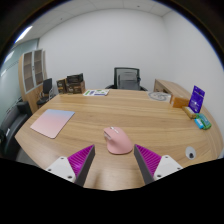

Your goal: Arrange mouse

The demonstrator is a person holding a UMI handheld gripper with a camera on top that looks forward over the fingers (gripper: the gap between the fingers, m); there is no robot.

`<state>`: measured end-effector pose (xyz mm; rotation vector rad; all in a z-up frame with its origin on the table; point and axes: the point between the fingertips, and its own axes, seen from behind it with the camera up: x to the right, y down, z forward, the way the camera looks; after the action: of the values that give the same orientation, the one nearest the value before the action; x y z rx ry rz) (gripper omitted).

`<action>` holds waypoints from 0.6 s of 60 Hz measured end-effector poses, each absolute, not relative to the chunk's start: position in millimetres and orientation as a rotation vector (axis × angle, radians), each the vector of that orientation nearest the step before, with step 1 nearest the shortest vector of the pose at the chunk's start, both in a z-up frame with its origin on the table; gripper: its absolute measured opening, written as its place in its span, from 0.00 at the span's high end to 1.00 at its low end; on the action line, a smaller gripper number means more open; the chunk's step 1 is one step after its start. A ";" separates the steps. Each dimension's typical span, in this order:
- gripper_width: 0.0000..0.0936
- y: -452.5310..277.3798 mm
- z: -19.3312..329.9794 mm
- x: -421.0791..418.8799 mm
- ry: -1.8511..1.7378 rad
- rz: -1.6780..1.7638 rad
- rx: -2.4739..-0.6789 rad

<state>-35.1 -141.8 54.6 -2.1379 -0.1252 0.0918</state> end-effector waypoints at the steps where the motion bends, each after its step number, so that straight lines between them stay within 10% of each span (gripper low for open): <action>1: 0.12 -135.6 51.1 -33.5 -0.122 0.096 -2.144; 36: 0.11 -11.3 -0.6 -8.8 -0.107 0.170 -2.224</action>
<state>-8.8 -11.3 -0.6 -2.2244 -0.1068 0.1702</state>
